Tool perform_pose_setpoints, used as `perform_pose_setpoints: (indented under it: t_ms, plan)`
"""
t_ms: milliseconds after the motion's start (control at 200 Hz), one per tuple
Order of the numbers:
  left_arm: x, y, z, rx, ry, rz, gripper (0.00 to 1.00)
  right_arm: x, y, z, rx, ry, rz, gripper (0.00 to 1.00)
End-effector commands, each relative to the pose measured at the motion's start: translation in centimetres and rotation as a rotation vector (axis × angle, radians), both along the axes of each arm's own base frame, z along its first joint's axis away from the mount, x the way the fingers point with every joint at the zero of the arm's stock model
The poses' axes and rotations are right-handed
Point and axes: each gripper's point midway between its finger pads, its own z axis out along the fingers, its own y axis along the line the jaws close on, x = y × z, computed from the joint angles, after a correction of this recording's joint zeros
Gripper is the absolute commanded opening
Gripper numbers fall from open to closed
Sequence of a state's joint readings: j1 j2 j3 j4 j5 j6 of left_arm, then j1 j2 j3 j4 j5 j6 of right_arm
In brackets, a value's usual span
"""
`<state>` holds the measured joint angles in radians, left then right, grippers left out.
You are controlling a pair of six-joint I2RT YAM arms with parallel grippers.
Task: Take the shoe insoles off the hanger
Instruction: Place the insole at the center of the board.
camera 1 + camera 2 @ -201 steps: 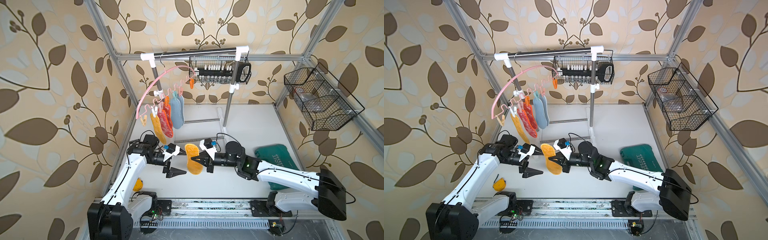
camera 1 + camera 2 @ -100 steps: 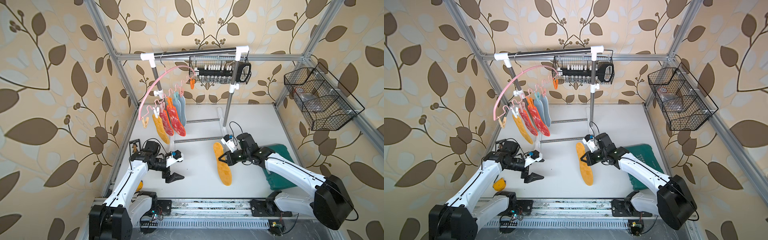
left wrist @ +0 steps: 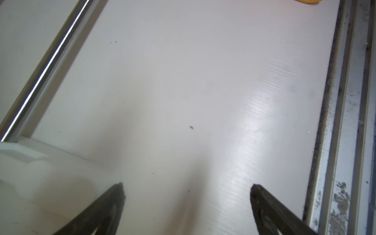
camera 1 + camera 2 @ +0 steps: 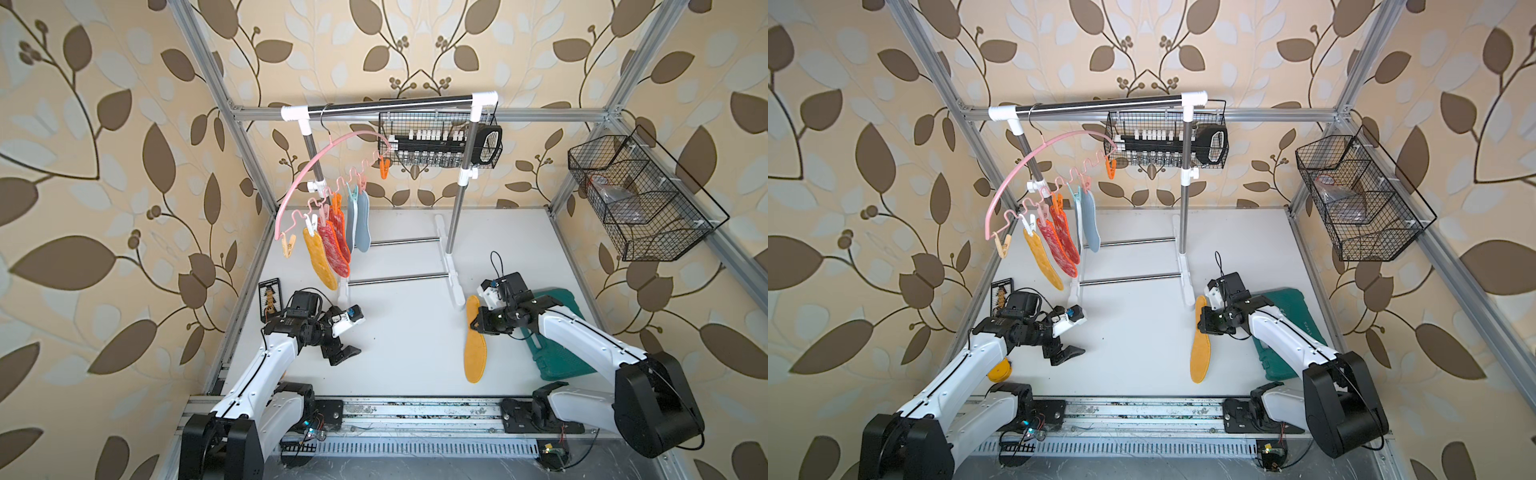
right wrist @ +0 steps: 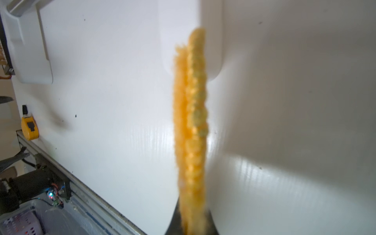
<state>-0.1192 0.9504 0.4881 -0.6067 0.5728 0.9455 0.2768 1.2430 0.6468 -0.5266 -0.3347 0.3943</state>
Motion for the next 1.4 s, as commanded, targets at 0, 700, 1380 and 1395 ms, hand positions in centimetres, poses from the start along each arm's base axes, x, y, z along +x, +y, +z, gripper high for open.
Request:
perform_pose_setpoints:
  t_ms: [0,700,1380,1395]
  plan:
    - [0.4,0.1,0.2,0.003,-0.034,0.024,0.99,-0.2,-1.5,-1.0,-0.048,0.036,-0.062,0.02]
    - [0.4,0.1,0.2,0.005,-0.043,0.024,0.99,0.0,-4.5,-3.2,-0.232,0.108,-0.144,0.51]
    - [-1.5,-0.3,0.6,-0.016,-0.058,-0.045,0.99,2.7,-3.1,7.7,-0.036,-0.408,-0.143,0.6]
    - [-1.5,-0.2,0.5,-0.012,-0.059,-0.044,0.99,2.6,-3.1,7.5,-0.043,-0.4,-0.142,0.6]
